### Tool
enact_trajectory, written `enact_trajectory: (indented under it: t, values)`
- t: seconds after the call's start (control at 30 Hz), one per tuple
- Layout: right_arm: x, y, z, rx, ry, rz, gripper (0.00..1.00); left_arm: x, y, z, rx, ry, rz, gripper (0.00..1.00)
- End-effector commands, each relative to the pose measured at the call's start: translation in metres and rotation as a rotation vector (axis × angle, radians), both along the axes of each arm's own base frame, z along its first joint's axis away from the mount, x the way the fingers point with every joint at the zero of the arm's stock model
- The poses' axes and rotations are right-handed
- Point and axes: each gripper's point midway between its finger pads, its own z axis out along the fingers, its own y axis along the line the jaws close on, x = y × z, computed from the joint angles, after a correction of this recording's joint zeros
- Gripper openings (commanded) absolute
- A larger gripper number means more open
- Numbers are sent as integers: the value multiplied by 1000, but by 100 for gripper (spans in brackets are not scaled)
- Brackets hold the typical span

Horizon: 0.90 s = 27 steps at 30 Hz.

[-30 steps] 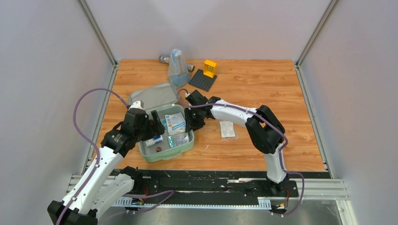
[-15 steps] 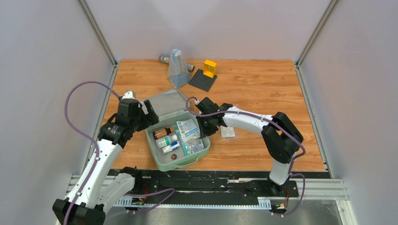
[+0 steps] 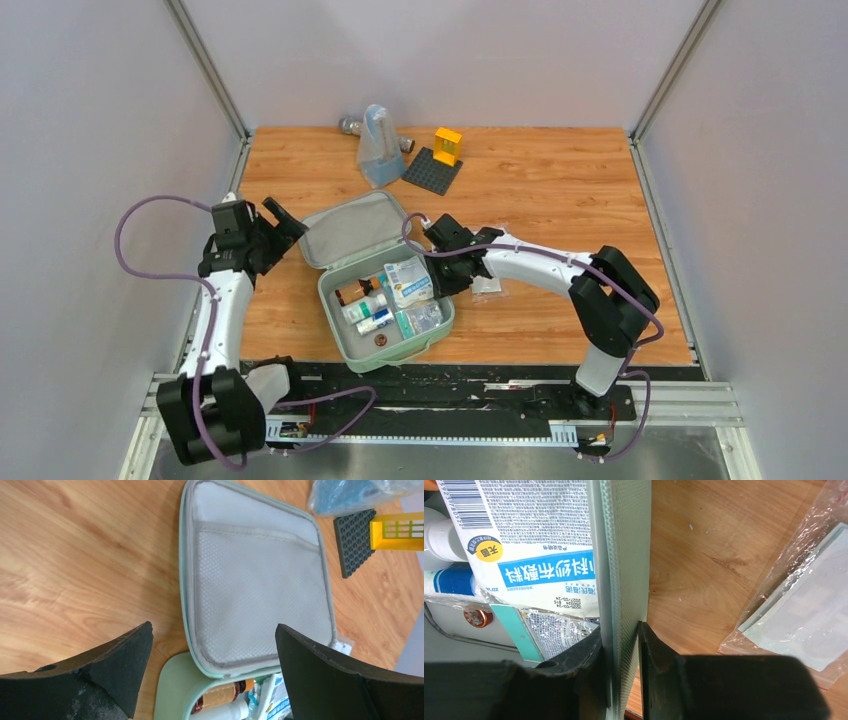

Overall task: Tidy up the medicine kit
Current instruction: Move the medicine box to the center of the board.

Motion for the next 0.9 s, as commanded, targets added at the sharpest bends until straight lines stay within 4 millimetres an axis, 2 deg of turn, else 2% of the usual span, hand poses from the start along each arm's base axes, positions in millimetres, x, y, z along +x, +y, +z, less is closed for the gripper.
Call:
enact_trajectory:
  t: [0.0,0.07,0.17,0.3,0.4,0.5,0.53,0.57,0.6,0.77,0.8,0.83,0.87]
  values:
    - [-2,9,10,38,-11,31,27,27,-7,-15,-192,-95,-26,100]
    - [-4,12,14,55,-5,31,30,33,-4,-22,-212,-99,-20,100]
    - [-7,14,23,86,-3,39,46,41,1,-34,-218,-87,-19,100]
    - [-12,18,40,139,-6,54,58,56,8,-49,-241,-102,-36,100]
    - [-16,21,53,174,-4,69,61,67,12,-62,-277,-106,-51,100]
    - [-16,20,63,185,-13,67,62,81,16,-61,-314,-180,-78,100]
    - [-16,19,65,184,-18,63,62,83,16,-70,-341,-165,-73,100]
    - [-16,18,68,184,-23,59,62,87,17,-68,-350,-192,-91,100]
    - [-16,16,71,186,-30,57,63,89,17,-76,-373,-179,-88,100]
    - [-17,9,74,166,-40,45,64,103,13,-81,-433,-252,-126,100]
    - [-17,8,73,160,-41,42,64,105,12,-87,-460,-243,-119,99]
    - [-17,7,73,157,-40,40,64,109,11,-82,-463,-284,-144,98]
    - [-17,6,72,151,-40,37,64,110,9,-87,-498,-278,-139,96]
